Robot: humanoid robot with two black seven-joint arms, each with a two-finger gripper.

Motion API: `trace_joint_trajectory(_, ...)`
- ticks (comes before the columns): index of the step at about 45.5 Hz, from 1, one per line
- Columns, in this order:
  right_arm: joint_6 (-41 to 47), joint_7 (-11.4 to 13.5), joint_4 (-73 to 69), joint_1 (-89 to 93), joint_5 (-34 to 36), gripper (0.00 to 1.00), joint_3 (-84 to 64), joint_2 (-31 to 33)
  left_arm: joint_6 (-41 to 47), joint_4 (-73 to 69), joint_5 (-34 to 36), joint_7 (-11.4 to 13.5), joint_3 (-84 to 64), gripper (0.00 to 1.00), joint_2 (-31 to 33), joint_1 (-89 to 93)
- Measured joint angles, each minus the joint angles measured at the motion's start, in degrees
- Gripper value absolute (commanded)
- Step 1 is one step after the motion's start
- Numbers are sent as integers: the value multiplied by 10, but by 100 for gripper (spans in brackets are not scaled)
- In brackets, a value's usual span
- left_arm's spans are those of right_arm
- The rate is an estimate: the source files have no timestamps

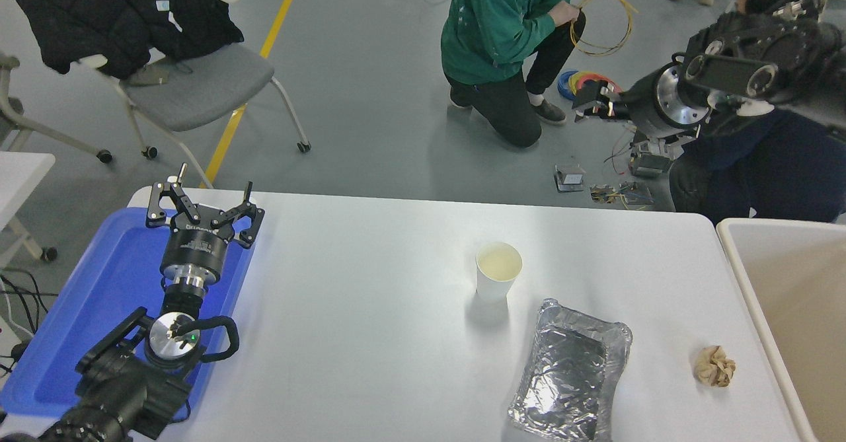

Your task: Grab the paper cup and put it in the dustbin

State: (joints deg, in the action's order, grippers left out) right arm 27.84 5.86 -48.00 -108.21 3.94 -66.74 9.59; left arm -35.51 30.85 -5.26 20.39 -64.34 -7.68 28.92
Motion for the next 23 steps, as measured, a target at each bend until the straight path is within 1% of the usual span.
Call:
trace_joint_trajectory(11, 23, 13, -44, -44, -33, 99, -15, -45, 0, 0, 0, 0, 0, 100, 0, 0)
trace_joint_trajectory(17, 32, 16, -74, -68, -39, 100, -5, -53, 0, 0, 0, 0, 0, 100, 0, 0)
trace_joint_trajectory(23, 65, 18, -94, -95, -44, 100, 10, -55, 0, 0, 0, 0, 0, 100, 0, 0)
